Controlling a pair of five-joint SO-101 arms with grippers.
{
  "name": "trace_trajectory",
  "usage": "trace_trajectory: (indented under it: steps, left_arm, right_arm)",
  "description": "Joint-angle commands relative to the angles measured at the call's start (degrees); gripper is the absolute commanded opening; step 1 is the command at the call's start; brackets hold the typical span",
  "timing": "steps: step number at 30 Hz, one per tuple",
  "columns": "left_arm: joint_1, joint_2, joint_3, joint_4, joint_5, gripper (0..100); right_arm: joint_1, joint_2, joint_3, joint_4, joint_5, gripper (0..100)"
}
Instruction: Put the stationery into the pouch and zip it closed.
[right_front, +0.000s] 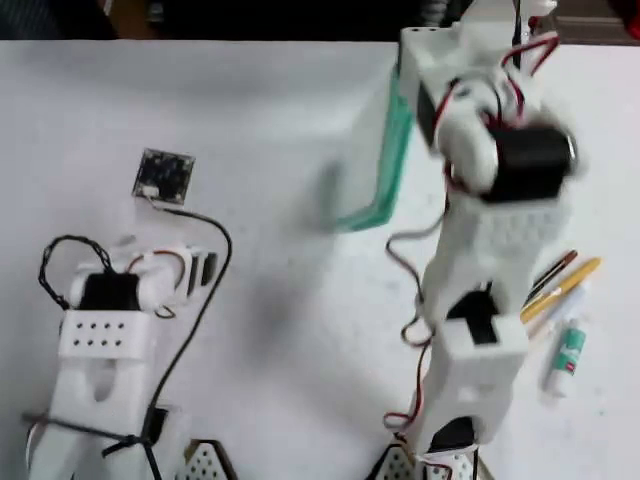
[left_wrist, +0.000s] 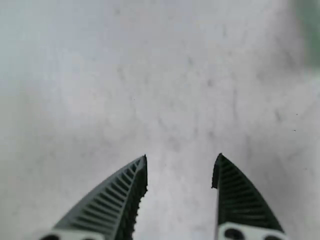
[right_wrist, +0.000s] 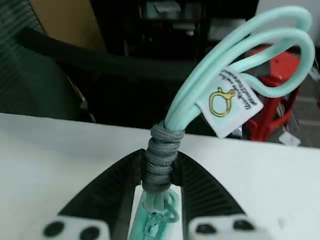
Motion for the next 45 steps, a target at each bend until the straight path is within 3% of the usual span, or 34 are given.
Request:
trace_trajectory:
  steps: [1, 8, 12, 20, 26, 32, 34, 40, 45]
  left_arm:
    - [1.3, -5.8, -10.6, 10.2, -2.5, 22]
    - [1.4, -24.7, -16.9, 13.6, -6.3, 27]
    - [1.4, -31.7, -17.2, 13.2, -6.3, 27]
    - [4.3, -32.4, -16.1, 14.9, -6.1, 28]
    - [13.5, -32.4, -16.1, 12.5, -2.9, 28]
    - [14.6, -32.4, -17.1, 10.4, -4.0, 31]
    - [14.8, -32.4, -18.1, 11.4, -5.5, 33]
    - [24.6, -32.5, -24.4, 20.6, -5.5, 33]
    - [20.3, -32.5, -25.2, 20.2, -2.0, 33]
  right_arm:
    - [-4.5, -9.9, 3.2, 0.2, 6.3, 1.7]
    - [-12.8, -23.0, 16.3, 0.0, 15.6, 1.7]
    - [-17.1, -27.7, 21.4, 0.0, 16.9, 1.7]
    - [-21.0, -30.7, 25.3, 0.1, 18.0, 1.7]
    - [-30.5, -33.6, 30.9, 0.2, 18.0, 1.7]
    - [-39.8, -39.8, 39.7, 0.2, 18.4, 1.7]
    - [-40.4, -41.6, 43.0, 0.2, 18.5, 1.7]
    - [-40.2, -43.6, 49.3, -1.1, 18.5, 1.7]
    - [-32.4, -43.6, 52.0, -9.4, 18.5, 1.7]
